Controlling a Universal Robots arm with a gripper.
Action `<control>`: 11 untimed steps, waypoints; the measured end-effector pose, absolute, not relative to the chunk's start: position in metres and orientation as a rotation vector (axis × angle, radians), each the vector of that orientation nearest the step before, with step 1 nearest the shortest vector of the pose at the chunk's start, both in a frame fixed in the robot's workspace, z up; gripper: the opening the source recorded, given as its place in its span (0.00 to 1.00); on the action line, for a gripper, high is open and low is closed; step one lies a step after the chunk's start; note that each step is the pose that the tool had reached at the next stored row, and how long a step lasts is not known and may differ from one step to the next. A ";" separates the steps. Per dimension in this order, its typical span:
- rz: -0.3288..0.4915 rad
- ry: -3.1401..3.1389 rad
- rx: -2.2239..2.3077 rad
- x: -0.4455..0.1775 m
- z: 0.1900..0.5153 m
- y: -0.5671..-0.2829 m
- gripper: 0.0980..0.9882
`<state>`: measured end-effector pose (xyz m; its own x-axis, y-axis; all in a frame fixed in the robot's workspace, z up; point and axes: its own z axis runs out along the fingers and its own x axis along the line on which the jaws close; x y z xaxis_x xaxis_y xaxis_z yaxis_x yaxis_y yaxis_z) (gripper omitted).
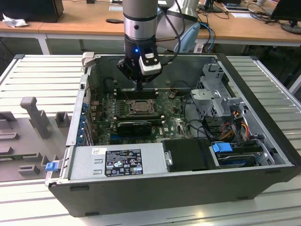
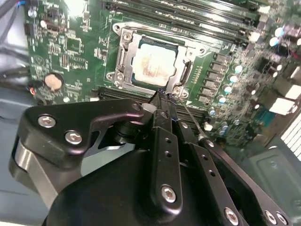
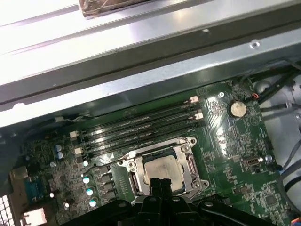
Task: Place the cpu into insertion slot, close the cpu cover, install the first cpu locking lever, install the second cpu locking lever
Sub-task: 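Install the first cpu locking lever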
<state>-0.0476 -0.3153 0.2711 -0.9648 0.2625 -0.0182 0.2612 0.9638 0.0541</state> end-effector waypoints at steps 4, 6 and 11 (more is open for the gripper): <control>0.082 3.108 0.248 -0.048 0.271 -0.315 0.01; 0.083 3.116 0.154 -0.048 0.271 -0.315 0.01; 0.085 3.123 -0.054 -0.048 0.271 -0.315 0.01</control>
<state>-0.0475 -0.3154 0.2710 -0.9993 -0.0340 -0.0182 -0.0349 0.9979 0.0541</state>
